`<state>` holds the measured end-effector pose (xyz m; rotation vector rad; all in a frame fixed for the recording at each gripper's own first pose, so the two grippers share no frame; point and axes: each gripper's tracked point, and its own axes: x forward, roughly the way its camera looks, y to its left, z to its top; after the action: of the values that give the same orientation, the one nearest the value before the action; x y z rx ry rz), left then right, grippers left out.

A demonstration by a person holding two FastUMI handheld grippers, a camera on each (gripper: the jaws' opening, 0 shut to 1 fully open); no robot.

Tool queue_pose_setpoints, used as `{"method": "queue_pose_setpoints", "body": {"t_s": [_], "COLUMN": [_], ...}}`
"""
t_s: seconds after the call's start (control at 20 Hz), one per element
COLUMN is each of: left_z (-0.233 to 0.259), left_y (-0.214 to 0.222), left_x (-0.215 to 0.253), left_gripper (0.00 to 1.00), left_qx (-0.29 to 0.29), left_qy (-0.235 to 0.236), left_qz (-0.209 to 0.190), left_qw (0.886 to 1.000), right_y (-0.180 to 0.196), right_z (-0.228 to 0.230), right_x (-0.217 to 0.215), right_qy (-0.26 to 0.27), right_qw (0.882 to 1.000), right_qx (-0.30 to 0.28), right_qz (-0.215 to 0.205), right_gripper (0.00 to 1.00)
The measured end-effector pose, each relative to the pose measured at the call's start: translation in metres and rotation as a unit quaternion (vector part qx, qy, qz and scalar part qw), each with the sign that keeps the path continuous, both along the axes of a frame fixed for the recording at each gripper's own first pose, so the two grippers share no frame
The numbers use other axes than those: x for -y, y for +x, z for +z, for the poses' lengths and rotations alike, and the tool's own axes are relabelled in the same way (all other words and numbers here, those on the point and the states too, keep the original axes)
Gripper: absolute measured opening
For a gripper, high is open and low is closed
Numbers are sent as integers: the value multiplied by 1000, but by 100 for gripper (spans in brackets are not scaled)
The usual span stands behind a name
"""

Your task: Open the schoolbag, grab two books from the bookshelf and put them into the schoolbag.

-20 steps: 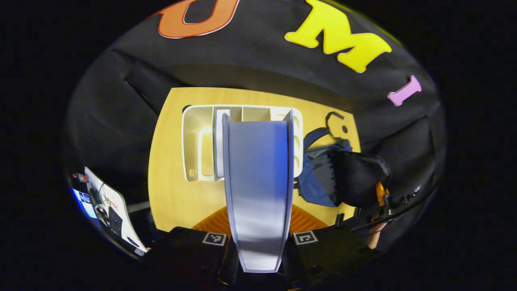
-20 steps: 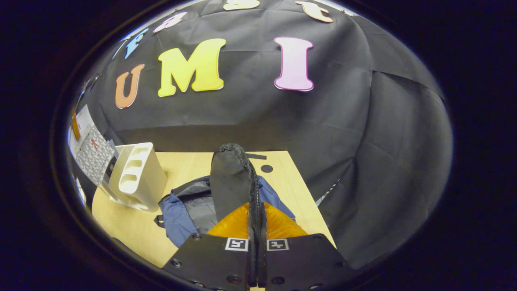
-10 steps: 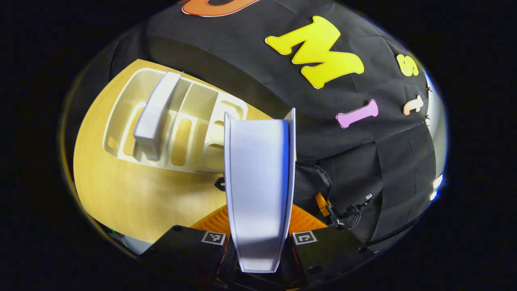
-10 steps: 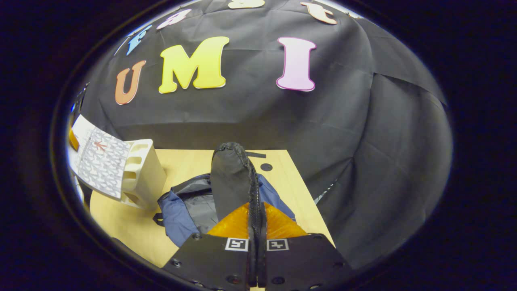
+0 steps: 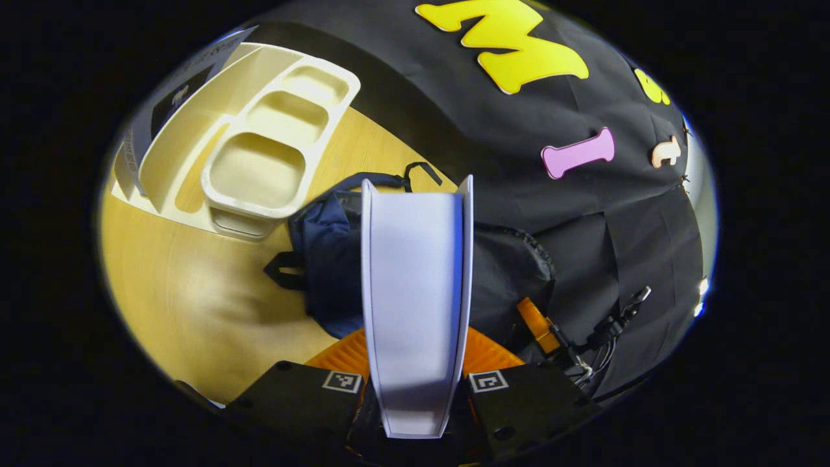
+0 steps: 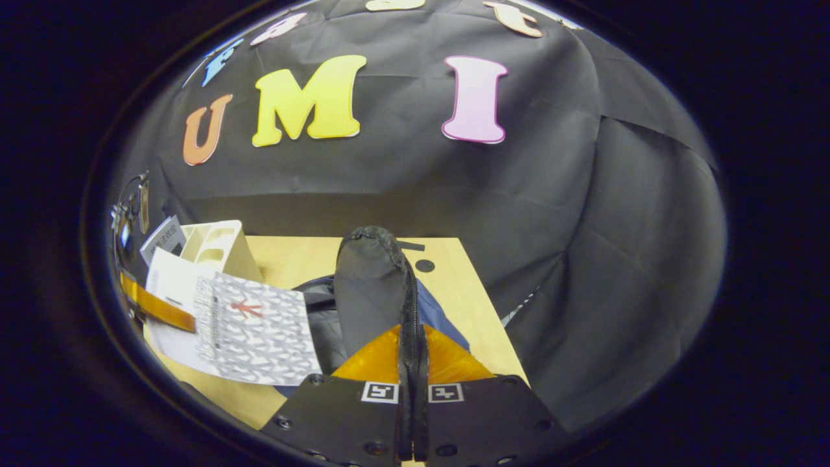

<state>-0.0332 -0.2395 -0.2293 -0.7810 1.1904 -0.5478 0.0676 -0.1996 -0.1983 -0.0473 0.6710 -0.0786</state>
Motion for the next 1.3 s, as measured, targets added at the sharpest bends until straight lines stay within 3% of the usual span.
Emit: {"method": "queue_pose_setpoints", "body": {"t_s": [0.2,0.65,0.9,1.05,1.2,1.25,1.3], "left_z": [-40,-65,-85,-111,-129,-138,-144], "left_y": [2,39,49,52,47,41,35], "left_x": [34,85,124,130,122,115,111], "left_gripper": [46,46,46,50,62,77,67], "left_qx": [-4,2,-6,-55,-94,-106,-117], "left_qy": [2,-80,-100,-90,-69,-41,-17], "left_qz": [-7,18,18,12,-2,-11,-20], "left_qw": [1000,997,995,994,993,993,993], "right_y": [2,8,12,14,14,14,14], "right_z": [7,15,25,25,22,20,19], "right_x": [2,8,3,-3,-6,-6,-8], "right_qy": [-5,0,-9,-8,-4,-1,-2], "right_qw": [1000,1000,1000,1000,1000,1000,1000], "right_qx": [1,-16,-13,-14,-16,-18,-18], "right_qz": [3,-5,-1,5,5,3,2], "right_gripper": [2,2,2,2,2,2,2]}}
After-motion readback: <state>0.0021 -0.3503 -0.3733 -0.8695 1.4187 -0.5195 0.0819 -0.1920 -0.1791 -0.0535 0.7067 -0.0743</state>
